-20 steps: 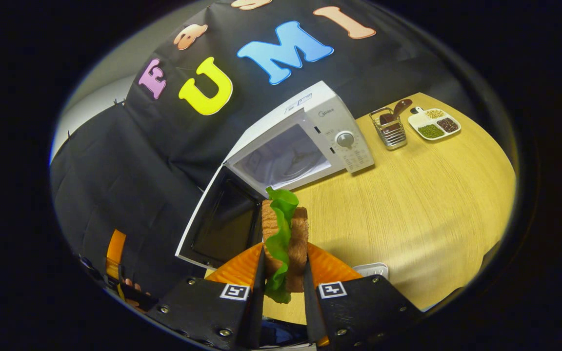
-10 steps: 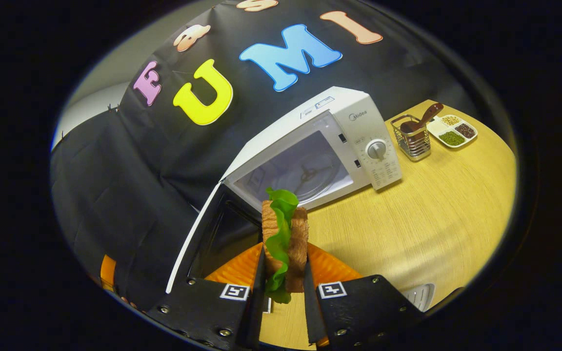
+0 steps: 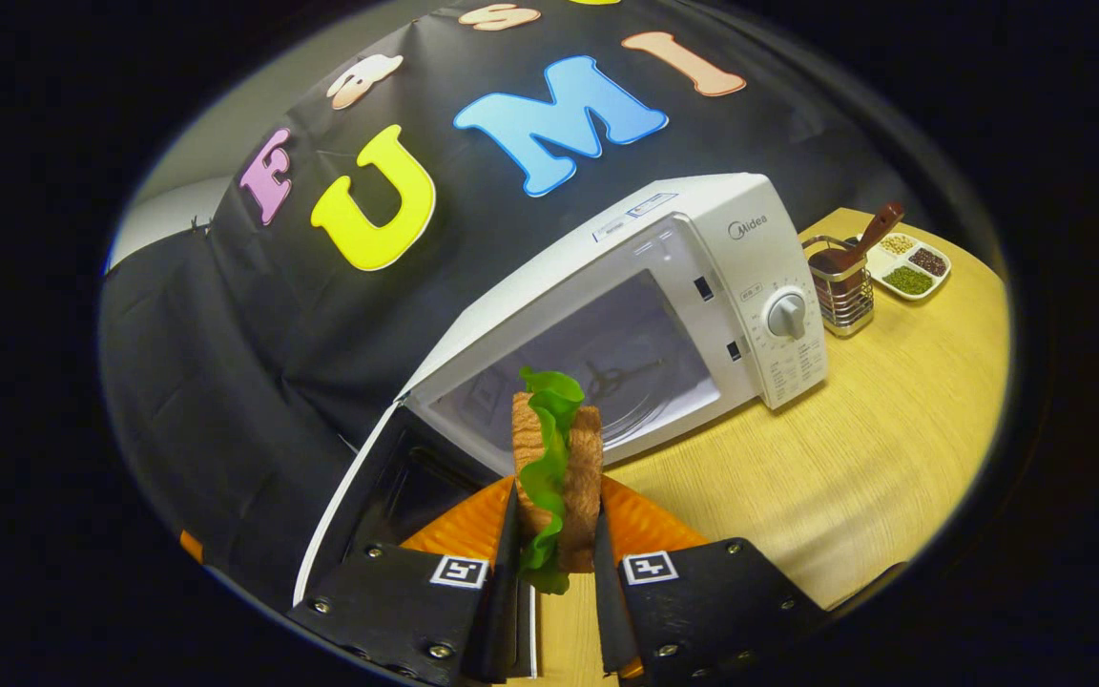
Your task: Open the microwave oven with the left hand, put the food in, and close the microwave oven.
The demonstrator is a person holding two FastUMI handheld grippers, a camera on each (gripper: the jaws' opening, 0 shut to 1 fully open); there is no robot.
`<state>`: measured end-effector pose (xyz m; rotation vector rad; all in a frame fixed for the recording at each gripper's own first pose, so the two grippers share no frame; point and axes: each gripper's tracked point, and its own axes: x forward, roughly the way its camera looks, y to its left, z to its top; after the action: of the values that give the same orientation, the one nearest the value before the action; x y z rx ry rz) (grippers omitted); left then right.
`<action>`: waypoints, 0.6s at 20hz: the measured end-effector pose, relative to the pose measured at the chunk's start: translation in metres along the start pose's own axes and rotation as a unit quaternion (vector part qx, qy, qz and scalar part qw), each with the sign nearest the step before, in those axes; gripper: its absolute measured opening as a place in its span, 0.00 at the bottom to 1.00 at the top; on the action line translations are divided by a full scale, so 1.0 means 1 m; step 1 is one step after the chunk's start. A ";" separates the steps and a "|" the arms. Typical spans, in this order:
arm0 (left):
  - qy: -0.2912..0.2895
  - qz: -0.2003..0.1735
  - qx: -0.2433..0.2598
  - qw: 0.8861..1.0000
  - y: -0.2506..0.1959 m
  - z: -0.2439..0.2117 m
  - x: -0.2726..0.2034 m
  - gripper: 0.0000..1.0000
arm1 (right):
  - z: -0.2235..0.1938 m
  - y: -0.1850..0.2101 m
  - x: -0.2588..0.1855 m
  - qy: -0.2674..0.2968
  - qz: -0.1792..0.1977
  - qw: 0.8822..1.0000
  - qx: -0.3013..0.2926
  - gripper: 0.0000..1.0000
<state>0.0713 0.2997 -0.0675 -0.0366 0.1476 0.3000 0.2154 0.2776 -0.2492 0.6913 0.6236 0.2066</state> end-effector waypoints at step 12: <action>-0.001 0.022 0.027 0.999 0.032 -0.008 0.022 1.00 | 0.016 -0.002 0.104 -0.060 -0.014 0.998 0.006 0.37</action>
<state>0.0819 0.3358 -0.0787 0.0196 0.1537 0.3400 0.3079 0.3067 -0.2891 0.7009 0.5198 0.1344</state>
